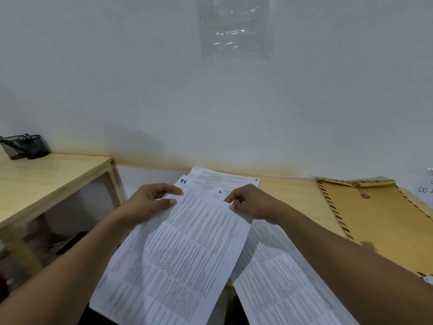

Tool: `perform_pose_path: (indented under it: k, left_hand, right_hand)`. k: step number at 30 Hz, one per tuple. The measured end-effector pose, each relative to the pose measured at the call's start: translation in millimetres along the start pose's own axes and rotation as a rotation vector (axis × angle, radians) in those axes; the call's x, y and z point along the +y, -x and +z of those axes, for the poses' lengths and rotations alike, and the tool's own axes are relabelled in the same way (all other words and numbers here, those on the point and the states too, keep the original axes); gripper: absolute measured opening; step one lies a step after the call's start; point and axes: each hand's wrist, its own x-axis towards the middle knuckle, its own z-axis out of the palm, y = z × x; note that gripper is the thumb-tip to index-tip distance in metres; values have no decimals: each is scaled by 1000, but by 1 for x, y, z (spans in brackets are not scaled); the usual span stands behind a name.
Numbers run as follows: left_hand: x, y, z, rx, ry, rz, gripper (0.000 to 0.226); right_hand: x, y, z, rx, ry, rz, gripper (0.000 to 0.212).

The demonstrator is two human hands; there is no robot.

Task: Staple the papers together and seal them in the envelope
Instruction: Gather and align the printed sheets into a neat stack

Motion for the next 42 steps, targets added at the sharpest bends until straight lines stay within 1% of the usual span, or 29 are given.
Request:
perform_pose_path:
  k: [2, 6, 9, 11, 13, 17, 21, 23, 26, 27, 28, 31, 34, 36, 39, 42]
  left_hand:
    - [-7, -2, -9, -7, -37, -32, 21]
    - [-26, 1, -26, -81, -62, -85, 25]
    - [-39, 7, -34, -147, -48, -138, 25]
    - [-43, 10, -33, -227, -29, -185, 25]
    - [-42, 11, -26, -289, -19, -208, 25]
    - [-42, 5, -11, -315, -63, -193, 29]
    - [-45, -5, -1, -294, -103, -158, 32]
    - [-39, -5, 8, -274, -136, -135, 31]
    - [-25, -4, 18, -254, -151, -102, 31]
    - [-20, -3, 20, -251, -158, -79, 32]
    - [-14, -3, 23, -250, -167, -51, 32]
    - [3, -6, 31, -228, -178, 34, 32]
    - [18, -11, 43, -188, -123, 101, 31]
    - [30, -13, 53, -155, -95, 139, 32]
    - [47, -18, 66, -108, -72, 155, 33]
    - [57, -25, 74, -77, -64, 192, 32]
  right_hand:
    - [-2, -4, 7, 13, 11, -27, 21]
    - [-1, -9, 11, -52, 69, -26, 23]
    - [9, -12, 9, -58, 305, -81, 27]
    - [21, -11, 12, -111, 419, -86, 32]
    - [33, -10, 15, -143, 464, -56, 36]
    - [36, -10, 17, -119, 500, -77, 35]
    - [38, -11, 21, -152, 532, -42, 32]
    - [38, -11, 20, -163, 555, -25, 25]
    - [35, -10, 14, -166, 603, -52, 10]
    - [33, -10, 11, -149, 597, -68, 5]
    - [30, -11, 6, -123, 574, -81, 5]
    - [18, -13, -17, -6, 459, -109, 11]
    - [5, -14, -41, 99, 277, -155, 18]
    - [0, -13, -49, 117, 139, -180, 20]
    - [-4, -6, -53, 144, 31, -225, 18]
    - [-8, 2, -60, 229, -92, -280, 10]
